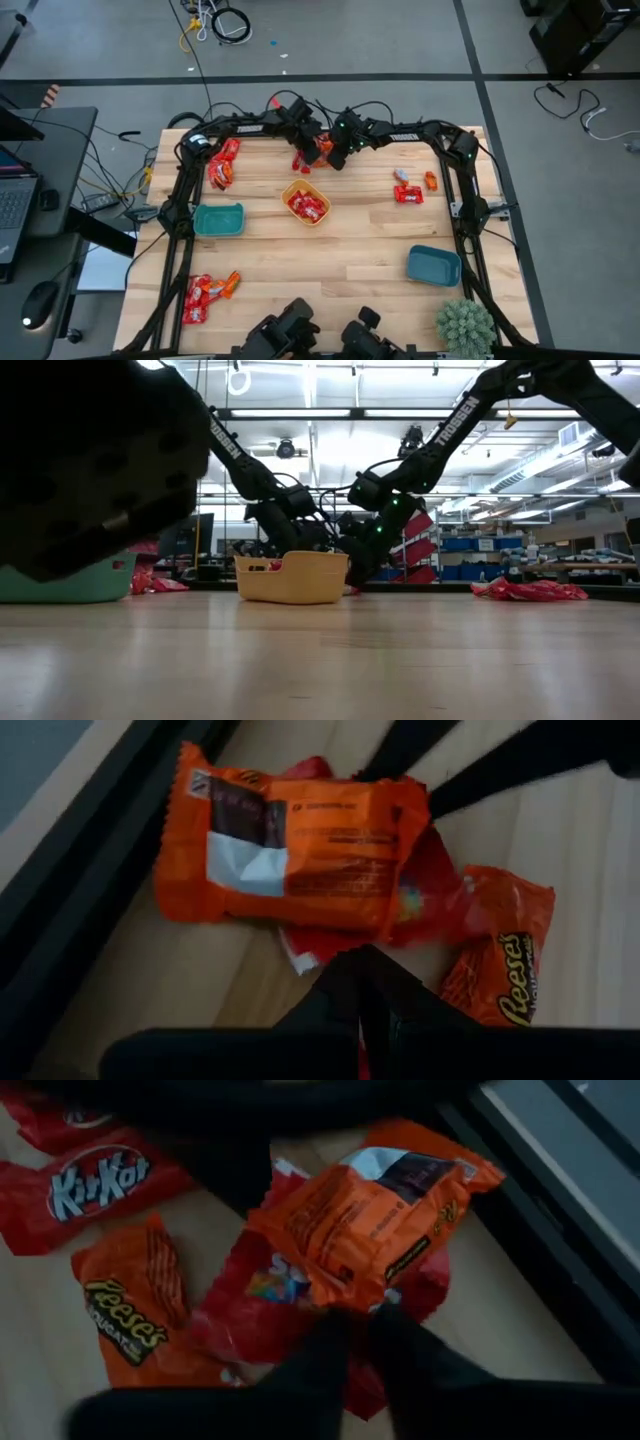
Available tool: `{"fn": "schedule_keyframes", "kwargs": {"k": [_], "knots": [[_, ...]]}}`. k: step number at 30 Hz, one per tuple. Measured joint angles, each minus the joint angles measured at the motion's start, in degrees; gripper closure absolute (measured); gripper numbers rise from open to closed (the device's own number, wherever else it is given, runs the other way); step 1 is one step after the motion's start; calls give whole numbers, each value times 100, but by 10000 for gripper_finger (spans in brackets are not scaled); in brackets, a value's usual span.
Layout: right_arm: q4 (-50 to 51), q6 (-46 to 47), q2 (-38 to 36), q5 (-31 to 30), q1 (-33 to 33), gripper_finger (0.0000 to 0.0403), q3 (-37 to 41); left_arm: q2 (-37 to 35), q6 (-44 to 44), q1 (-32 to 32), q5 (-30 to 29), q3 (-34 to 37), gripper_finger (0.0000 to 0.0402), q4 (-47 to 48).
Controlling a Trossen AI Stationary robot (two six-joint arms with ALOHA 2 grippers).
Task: Sort candy
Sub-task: Put the red candy into the yellow bin
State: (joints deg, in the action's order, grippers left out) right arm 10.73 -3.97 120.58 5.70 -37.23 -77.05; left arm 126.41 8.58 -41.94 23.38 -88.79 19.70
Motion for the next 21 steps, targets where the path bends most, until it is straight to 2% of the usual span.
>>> {"fn": "schedule_keyframes", "kwargs": {"k": [2,5,9,18,21], "knots": [[53,-103,-13,-14,0,392,-5,-66,-9,-66,-11,0,401,40],[279,-156,-70,-50,0,394,-5,-262,8,-147,-30,2,401,154],[750,-225,-291,-403,0,401,15,-584,26,-227,-52,2,401,186],[1890,-226,-1375,-497,119,403,14,-1569,311,-255,-68,22,401,229],[2066,-225,-1748,-494,312,403,12,-2010,325,-235,-1,363,401,-80]]}}
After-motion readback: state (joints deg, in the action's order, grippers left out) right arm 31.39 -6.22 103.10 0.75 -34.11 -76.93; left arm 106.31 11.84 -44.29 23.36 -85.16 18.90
